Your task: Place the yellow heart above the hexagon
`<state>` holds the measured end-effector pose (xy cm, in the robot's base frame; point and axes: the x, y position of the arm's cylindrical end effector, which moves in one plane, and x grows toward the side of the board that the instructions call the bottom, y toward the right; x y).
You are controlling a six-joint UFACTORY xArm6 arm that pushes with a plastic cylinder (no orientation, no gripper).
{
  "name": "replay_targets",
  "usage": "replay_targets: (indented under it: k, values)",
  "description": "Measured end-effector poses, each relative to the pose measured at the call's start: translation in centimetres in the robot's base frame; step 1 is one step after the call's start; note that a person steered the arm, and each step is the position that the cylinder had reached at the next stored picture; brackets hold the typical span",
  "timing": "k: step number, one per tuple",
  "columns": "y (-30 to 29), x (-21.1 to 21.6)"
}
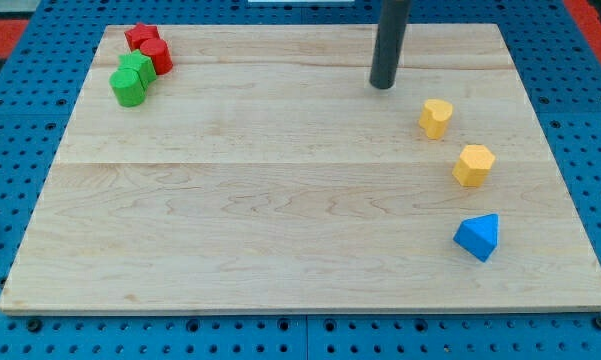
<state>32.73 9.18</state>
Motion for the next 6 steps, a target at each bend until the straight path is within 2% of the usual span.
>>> replay_targets:
  k: [2,3,4,6]
  values:
    - [8.7,3.7]
    - [7.6,3.2]
    - [-6.2,0.3]
    - [-31.8,5.1]
